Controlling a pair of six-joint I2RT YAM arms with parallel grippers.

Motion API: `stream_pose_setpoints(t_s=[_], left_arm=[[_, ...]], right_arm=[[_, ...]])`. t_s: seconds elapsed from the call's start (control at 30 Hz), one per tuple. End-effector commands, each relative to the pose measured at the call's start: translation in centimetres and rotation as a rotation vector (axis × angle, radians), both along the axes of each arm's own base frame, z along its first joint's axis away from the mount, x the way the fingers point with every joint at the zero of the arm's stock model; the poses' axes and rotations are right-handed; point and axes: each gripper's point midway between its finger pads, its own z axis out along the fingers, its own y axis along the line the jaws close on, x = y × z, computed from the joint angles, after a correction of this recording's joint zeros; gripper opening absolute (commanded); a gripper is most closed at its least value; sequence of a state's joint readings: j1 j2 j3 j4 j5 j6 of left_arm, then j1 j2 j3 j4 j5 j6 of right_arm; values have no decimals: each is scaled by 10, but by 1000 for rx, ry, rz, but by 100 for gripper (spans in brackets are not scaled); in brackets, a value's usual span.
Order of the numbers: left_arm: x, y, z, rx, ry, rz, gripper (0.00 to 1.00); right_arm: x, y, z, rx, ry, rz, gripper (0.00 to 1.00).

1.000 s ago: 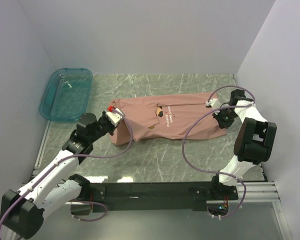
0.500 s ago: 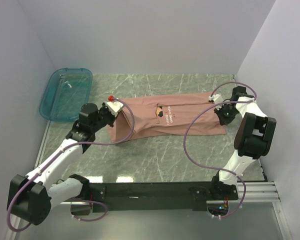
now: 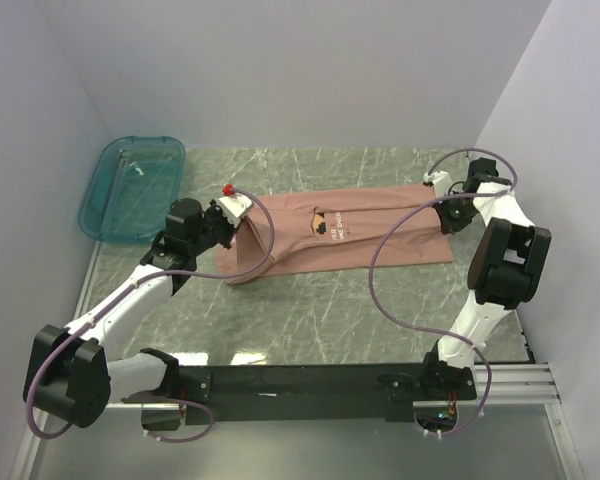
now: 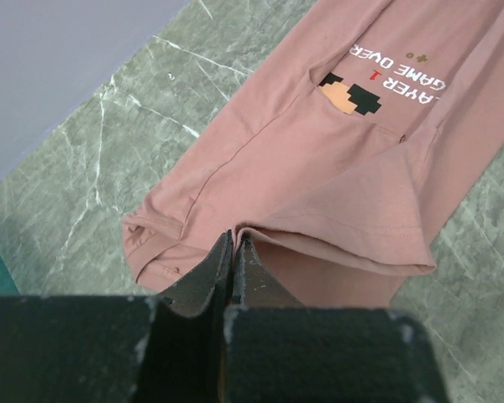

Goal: Fold and stack the t-shirts

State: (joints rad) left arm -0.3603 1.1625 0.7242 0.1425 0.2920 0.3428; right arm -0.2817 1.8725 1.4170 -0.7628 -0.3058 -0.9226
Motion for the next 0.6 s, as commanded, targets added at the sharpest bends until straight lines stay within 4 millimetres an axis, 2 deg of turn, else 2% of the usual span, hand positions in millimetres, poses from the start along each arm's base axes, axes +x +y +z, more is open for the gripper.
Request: stream_pose_setpoints(t_s=[0.0,0.13,0.37,0.47,0.57], left_arm=[[12,-6,33,-41,-91,-17,0],[16,-7,33,-39,-91,-19,0],[20,-8,32,-36,-87,-18,0],[20,-8,32,-36,-86,-20,0],[12,-7,34,-38,-86,-32,0]], right_arm=[[28,-6,15,7,-72,-41,0],[36,-4,15,16,-69,-46,0],[39,0,4,15,-38,-40,0],[36,0,5,10,-37,-39,0],[20,1,7,-2,-37,-25,0]])
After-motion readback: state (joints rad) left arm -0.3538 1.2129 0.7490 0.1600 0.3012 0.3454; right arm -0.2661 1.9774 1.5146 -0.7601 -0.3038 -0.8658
